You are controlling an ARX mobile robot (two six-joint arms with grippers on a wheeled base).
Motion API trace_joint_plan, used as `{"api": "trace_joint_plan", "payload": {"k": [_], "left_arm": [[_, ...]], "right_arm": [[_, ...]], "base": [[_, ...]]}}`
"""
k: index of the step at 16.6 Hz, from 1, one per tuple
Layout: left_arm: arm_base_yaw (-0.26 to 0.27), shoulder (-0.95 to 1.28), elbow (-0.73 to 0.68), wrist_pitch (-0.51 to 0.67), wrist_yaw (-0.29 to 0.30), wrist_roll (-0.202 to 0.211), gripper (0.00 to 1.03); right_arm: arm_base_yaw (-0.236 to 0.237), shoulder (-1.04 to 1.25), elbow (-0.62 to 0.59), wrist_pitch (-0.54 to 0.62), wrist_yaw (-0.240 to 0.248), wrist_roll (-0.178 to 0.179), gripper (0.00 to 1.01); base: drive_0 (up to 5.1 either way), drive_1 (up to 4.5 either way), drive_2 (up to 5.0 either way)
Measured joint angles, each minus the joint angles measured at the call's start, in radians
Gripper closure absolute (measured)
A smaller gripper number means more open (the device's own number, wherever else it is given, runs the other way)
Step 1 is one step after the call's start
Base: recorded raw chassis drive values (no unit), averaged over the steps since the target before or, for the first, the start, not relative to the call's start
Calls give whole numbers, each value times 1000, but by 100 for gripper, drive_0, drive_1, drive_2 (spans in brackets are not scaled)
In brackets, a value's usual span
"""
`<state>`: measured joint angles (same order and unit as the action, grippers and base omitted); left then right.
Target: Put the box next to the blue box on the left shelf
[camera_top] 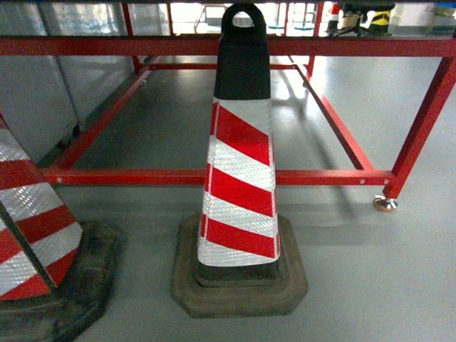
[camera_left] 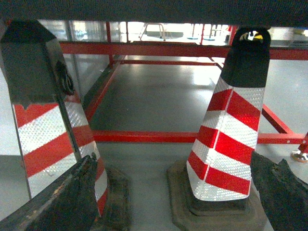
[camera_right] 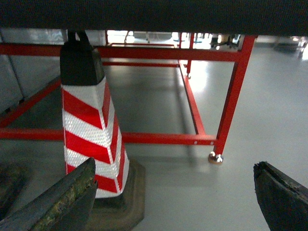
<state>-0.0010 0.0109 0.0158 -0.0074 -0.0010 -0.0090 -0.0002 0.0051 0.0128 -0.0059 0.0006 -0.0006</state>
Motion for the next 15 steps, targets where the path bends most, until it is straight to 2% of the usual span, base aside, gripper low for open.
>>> {"api": "trace_joint_plan", "payload": {"k": [15], "left_arm": [[0, 0, 0, 1, 1, 9, 5]], "right_arm": [[0, 0, 0, 0, 0, 0, 3]], "base": [[0, 0, 0]]}}
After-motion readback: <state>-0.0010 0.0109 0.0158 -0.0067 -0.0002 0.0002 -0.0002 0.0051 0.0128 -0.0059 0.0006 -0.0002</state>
